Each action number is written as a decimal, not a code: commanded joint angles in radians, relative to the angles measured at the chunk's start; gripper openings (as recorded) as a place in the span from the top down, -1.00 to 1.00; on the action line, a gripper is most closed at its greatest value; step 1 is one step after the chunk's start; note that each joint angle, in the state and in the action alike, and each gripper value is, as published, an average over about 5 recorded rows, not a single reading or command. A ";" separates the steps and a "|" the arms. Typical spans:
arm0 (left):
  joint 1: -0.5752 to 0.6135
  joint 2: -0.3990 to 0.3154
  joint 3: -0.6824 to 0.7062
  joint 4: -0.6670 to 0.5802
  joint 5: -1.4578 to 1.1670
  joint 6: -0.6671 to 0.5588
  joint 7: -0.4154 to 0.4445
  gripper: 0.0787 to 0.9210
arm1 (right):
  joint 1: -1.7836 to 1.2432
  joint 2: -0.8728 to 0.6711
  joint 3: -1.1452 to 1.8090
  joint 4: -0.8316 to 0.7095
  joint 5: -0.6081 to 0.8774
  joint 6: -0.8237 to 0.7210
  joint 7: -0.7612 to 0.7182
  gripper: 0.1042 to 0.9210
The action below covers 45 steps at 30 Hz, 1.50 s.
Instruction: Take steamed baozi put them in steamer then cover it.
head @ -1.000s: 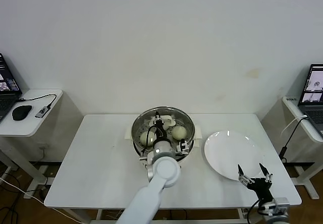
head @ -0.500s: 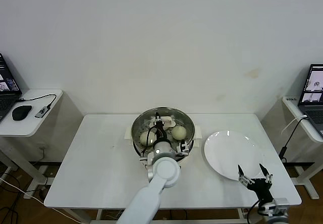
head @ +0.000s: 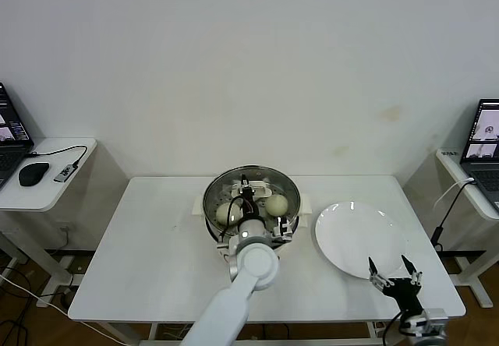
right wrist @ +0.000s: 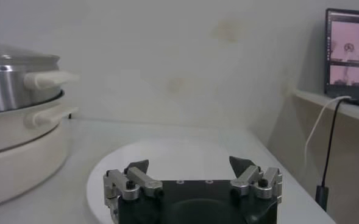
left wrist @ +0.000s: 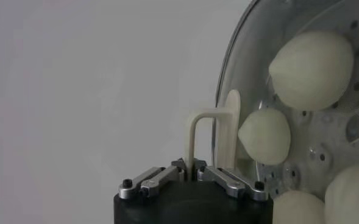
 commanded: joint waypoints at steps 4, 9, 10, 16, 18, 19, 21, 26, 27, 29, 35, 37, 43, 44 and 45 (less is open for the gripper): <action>0.013 0.000 0.005 -0.004 -0.003 -0.009 -0.010 0.84 | -0.011 -0.002 0.006 0.002 0.001 0.004 0.000 -0.76; 0.022 0.001 0.011 -0.019 -0.017 -0.025 -0.033 0.84 | -0.013 -0.002 0.008 0.003 0.001 0.005 0.000 -0.76; 0.024 0.002 0.013 -0.026 -0.022 -0.030 -0.035 0.84 | -0.013 -0.001 0.008 0.003 0.001 0.005 0.000 -0.76; 0.036 0.004 0.023 -0.084 -0.033 -0.037 -0.017 0.60 | -0.014 -0.001 0.009 0.002 0.001 0.005 0.000 -0.76; 0.043 0.006 0.028 -0.110 -0.033 -0.036 -0.007 0.45 | -0.014 -0.002 0.010 0.001 0.001 0.006 0.000 -0.76; 0.049 0.008 0.031 -0.125 -0.033 -0.036 -0.002 0.39 | -0.014 -0.002 0.010 0.001 0.001 0.006 0.000 -0.76; 0.061 0.012 0.037 -0.156 -0.033 -0.036 0.006 0.25 | -0.014 -0.003 0.012 0.001 0.001 0.005 0.000 -0.76; 0.089 0.022 0.047 -0.209 -0.029 -0.036 0.013 -0.08 | -0.013 -0.007 0.013 -0.002 0.002 0.004 0.000 -0.76; 0.094 0.024 0.048 -0.219 -0.028 -0.036 0.015 -0.17 | -0.014 -0.007 0.013 -0.002 0.002 0.004 -0.001 -0.76; 0.104 0.028 0.050 -0.240 -0.024 -0.036 0.021 -0.29 | -0.014 -0.007 0.014 -0.002 0.001 0.004 -0.001 -0.76; 0.143 0.042 0.062 -0.305 -0.016 -0.036 0.045 -0.67 | -0.016 -0.007 0.014 -0.003 0.000 0.003 -0.001 -0.76; 0.157 0.048 0.063 -0.325 -0.017 -0.036 0.051 -0.74 | -0.017 -0.009 0.013 -0.001 0.000 -0.002 -0.002 -0.76; 0.211 0.093 0.017 -0.397 -0.141 -0.113 -0.072 -0.77 | -0.035 -0.019 -0.014 0.019 0.027 -0.019 -0.010 -0.76; 0.222 0.106 -0.009 -0.409 -0.189 -0.157 -0.113 -0.77 | -0.037 -0.022 -0.023 0.022 0.032 -0.018 -0.007 -0.76; 0.233 0.119 -0.040 -0.421 -0.241 -0.206 -0.153 -0.77 | -0.039 -0.025 -0.032 0.025 0.035 -0.017 -0.003 -0.76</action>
